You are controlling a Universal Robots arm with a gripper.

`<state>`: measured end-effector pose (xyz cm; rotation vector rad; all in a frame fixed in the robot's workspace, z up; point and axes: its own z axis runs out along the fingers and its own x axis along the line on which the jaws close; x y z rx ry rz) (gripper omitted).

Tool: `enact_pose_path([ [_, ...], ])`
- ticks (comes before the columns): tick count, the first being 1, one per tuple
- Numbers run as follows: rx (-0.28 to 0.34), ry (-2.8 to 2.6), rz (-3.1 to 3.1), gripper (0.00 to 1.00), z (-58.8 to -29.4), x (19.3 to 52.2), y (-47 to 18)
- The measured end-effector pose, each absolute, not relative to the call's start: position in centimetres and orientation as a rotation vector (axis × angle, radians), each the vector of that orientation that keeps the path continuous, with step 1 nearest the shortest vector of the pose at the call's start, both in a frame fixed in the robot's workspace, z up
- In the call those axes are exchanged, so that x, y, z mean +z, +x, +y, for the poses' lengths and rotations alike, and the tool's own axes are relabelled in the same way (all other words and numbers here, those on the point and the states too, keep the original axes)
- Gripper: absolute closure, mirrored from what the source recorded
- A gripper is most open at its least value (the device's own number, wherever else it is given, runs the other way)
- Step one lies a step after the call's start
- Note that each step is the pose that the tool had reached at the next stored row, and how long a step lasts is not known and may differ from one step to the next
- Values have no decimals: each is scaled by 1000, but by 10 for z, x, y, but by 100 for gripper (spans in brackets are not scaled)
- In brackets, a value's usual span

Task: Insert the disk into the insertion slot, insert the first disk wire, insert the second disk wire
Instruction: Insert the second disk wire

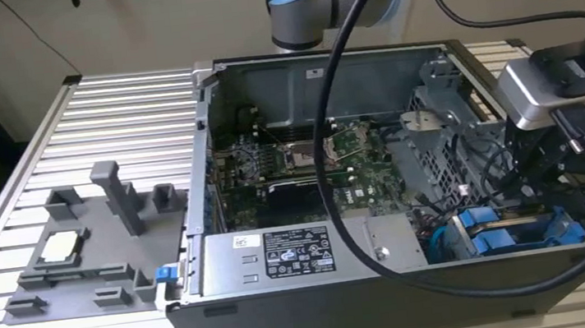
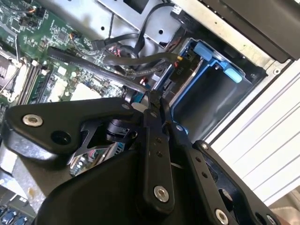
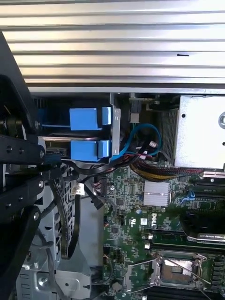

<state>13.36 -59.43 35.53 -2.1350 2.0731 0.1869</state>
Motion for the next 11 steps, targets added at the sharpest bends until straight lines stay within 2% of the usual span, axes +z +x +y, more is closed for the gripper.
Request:
enact_pose_path([
  [5, 232, -2149, 2095, 84, -595, 354, 139],
  [11, 236, -2136, 2110, 84, -597, 351, 142],
])
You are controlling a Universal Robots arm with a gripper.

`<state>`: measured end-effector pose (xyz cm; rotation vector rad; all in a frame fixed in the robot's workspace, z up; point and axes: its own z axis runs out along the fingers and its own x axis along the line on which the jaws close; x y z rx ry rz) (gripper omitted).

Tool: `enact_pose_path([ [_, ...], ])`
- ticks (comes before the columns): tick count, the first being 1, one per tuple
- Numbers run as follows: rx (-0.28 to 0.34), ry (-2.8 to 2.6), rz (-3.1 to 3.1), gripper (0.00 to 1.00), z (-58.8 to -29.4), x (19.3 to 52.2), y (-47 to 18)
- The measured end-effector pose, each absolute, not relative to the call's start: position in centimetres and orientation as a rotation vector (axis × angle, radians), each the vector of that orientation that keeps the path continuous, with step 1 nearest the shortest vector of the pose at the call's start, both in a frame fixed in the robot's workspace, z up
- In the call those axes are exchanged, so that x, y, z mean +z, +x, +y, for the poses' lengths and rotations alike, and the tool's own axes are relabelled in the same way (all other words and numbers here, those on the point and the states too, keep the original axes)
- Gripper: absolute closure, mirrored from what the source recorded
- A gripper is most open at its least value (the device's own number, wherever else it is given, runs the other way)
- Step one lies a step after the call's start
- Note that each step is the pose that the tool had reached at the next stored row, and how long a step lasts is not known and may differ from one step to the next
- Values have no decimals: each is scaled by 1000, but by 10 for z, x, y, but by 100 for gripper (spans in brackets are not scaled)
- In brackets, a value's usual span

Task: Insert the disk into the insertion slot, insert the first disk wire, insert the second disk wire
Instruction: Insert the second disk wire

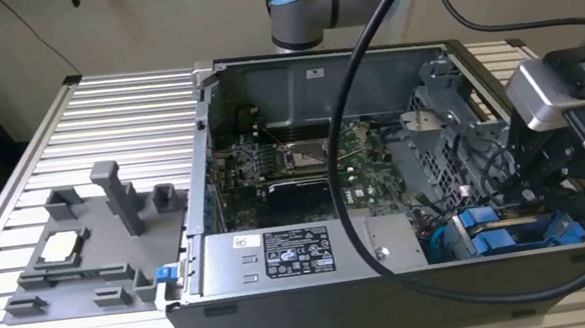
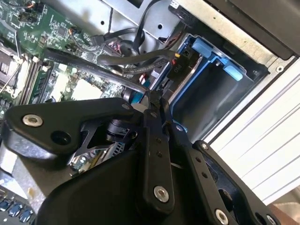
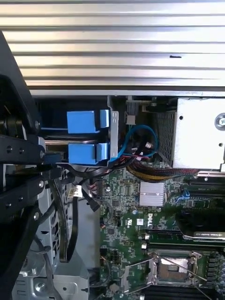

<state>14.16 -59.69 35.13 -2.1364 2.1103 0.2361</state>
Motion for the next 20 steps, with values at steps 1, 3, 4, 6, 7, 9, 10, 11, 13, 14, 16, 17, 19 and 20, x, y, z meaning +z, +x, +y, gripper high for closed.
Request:
enact_pose_path([
  [1, 236, -2133, 2114, 84, -597, 351, 142],
  [3, 235, -2127, 2119, 84, -598, 350, 143],
  [4, 235, -2124, 2122, 84, -598, 349, 143],
  [6, 236, -2120, 2127, 84, -599, 348, 144],
  [7, 236, -2118, 2128, 84, -599, 348, 144],
  [9, 238, -2118, 2130, 84, -599, 347, 147],
  [10, 239, -2118, 2129, 84, -599, 347, 148],
  [11, 239, -2118, 2129, 84, -599, 347, 148],
  [13, 242, -2116, 2128, 84, -599, 346, 148],
  [14, 244, -2115, 2127, 84, -599, 346, 148],
  [16, 246, -2114, 2126, 84, -599, 345, 148],
  [17, 246, -2114, 2126, 84, -599, 344, 148],
  [19, 246, -2114, 2125, 84, -599, 343, 148],
  [20, 246, -2114, 2125, 84, -599, 343, 148],
])
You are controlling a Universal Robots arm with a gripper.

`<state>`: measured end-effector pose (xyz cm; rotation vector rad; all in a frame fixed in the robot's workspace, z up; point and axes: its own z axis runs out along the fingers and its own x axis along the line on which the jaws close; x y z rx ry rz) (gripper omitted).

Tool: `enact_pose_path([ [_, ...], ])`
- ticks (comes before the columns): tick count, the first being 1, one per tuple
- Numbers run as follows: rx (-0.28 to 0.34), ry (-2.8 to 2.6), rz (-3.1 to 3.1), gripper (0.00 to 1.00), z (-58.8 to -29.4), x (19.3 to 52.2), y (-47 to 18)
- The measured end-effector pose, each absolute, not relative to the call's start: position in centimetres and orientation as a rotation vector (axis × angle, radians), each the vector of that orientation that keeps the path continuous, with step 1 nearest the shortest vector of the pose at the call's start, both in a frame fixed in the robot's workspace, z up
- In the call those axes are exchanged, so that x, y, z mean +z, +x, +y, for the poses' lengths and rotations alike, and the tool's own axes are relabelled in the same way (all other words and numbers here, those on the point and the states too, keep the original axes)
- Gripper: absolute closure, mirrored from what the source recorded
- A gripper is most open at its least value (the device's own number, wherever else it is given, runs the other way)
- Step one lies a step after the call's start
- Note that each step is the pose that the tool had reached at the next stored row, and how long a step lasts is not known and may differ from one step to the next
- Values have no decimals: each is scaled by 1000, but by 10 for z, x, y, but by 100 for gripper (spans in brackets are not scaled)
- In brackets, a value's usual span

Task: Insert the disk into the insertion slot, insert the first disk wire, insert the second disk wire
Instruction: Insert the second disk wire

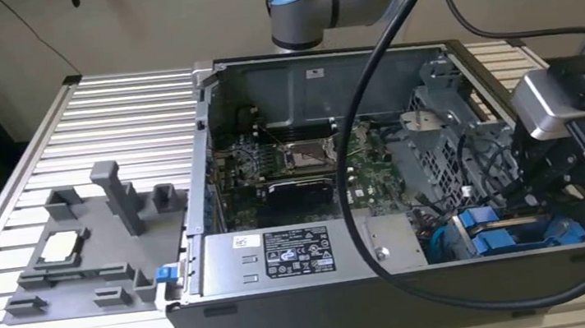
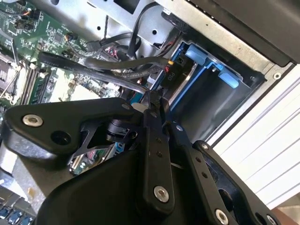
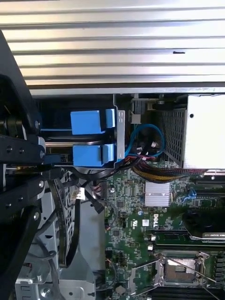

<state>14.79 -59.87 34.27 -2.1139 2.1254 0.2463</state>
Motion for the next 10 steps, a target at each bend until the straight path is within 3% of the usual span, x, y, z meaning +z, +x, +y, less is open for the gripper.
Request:
enact_pose_path([
  [10, 247, -2114, 2125, 84, -599, 340, 151],
])
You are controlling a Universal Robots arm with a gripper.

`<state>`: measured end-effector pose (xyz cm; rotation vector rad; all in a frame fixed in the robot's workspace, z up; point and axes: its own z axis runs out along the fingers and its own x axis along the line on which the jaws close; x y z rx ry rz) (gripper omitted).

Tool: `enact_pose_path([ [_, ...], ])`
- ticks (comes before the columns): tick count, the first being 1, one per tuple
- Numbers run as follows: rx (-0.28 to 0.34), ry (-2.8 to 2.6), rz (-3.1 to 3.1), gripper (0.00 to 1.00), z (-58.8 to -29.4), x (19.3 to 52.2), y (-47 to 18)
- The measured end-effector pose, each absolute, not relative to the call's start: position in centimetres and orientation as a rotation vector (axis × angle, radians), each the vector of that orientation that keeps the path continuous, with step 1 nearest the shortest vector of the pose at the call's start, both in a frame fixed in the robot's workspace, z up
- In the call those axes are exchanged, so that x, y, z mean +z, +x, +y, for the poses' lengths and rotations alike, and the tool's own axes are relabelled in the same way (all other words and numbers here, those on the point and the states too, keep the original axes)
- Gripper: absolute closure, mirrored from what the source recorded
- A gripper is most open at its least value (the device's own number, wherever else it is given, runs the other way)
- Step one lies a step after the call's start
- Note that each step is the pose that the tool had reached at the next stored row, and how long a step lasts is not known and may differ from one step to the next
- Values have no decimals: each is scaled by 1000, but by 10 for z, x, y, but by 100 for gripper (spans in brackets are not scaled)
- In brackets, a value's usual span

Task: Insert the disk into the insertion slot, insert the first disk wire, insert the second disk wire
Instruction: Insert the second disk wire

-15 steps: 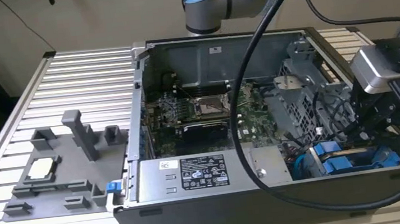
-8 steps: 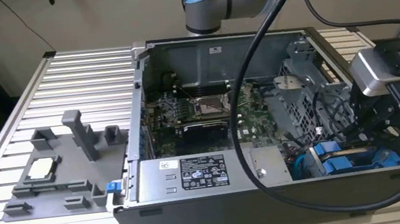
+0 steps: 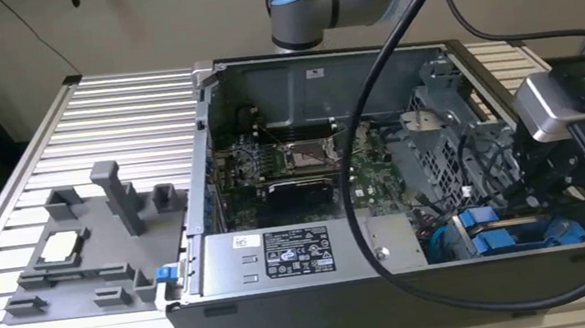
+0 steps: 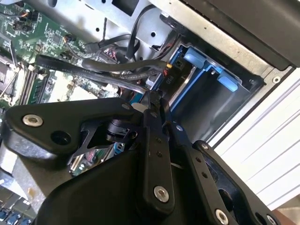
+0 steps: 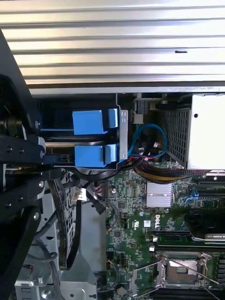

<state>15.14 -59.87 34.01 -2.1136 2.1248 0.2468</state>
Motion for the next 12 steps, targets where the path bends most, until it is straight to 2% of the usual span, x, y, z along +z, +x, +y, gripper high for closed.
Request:
enact_pose_path([
  [12, 246, -2114, 2126, 84, -599, 336, 152],
])
